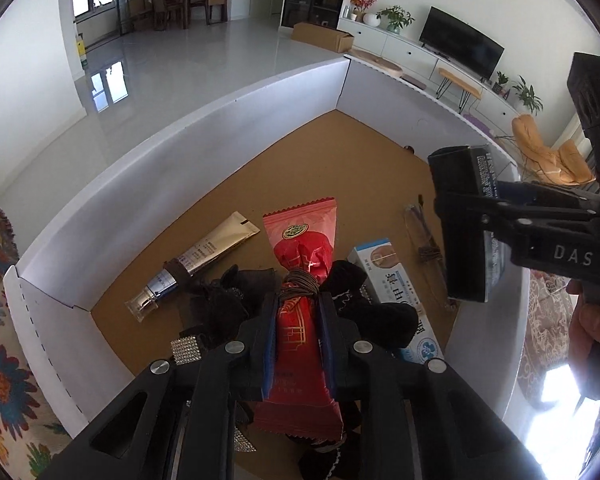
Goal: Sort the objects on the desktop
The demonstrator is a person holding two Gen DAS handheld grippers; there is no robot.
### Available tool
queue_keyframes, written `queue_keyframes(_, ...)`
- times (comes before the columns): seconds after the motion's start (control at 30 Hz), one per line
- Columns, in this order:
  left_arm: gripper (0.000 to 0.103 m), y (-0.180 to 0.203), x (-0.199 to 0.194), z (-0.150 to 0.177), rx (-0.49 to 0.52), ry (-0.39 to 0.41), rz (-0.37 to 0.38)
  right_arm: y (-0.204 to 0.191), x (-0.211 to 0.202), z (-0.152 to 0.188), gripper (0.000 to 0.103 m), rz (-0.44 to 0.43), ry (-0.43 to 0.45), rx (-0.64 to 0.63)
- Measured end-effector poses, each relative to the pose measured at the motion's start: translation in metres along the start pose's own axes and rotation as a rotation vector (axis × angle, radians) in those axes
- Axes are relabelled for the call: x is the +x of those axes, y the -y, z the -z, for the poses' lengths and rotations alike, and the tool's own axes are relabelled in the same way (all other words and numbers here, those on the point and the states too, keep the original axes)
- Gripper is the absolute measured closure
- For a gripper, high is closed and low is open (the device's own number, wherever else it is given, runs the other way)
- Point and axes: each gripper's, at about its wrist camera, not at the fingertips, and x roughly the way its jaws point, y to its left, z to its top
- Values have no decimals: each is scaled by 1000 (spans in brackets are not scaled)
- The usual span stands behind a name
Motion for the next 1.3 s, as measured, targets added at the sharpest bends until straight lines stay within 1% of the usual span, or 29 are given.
queue_keyframes(0.03, 77, 0, 2, 0, -6, -8, -10, -2, 12, -2, 42, 5, -20, -7)
queue_keyframes(0.07, 72, 0, 3, 0, -10, -15, -15, -4, 20, -3, 37, 19, -27, -15)
queue_keyframes(0.1, 55, 1, 2, 0, -9, -15, -23, -6, 23, -5, 33, 22, -23, -19)
queue_keyframes(0.13, 38, 2, -2, 1, -6, 0, -35, -7, 22, -7, 22, 18, -7, -19)
queue_keyframes(0.17, 32, 2, -6, 2, -4, 29, -48, -7, 16, -6, 12, 17, 15, -18)
queue_keyframes(0.2, 25, 3, -15, 4, -6, 67, -65, -7, 10, -7, 10, 18, 37, -20)
queue_keyframes(0.23, 23, 3, -22, 6, -12, 106, -87, -10, -2, -3, 7, 19, 55, -26)
queue_keyframes(0.3, 22, 2, -34, 6, -30, 167, -123, -8, -20, 1, 7, 43, 82, -47)
queue_keyframes(0.37, 18, -1, -43, 8, -67, 197, -133, -1, -44, 11, 5, 67, 99, -65)
queue_keyframes(0.43, 10, -1, -51, 10, -98, 218, -129, 5, -59, 21, 2, 83, 111, -74)
queue_keyframes(0.5, 8, 2, -57, 13, -104, 241, -151, 9, -70, 32, 1, 86, 114, -78)
queue_keyframes(0.63, 8, 16, -67, 17, -65, 274, -207, 11, -80, 52, 1, 88, 100, -90)
queue_keyframes(0.73, 8, 26, -73, 20, -49, 291, -222, 9, -82, 63, 1, 91, 90, -103)
queue_keyframes(0.93, 8, 42, -86, 22, -24, 323, -245, 1, -83, 70, 1, 100, 84, -134)
queue_keyframes(1.1, 8, 52, -95, 25, -18, 342, -292, 0, -79, 73, 1, 104, 76, -136)
queue_keyframes(1.17, 8, 53, -95, 25, -27, 339, -309, 2, -76, 76, 1, 106, 68, -135)
queue_keyframes(1.3, 8, 56, -92, 24, -7, 320, -299, 4, -71, 78, 1, 109, 56, -138)
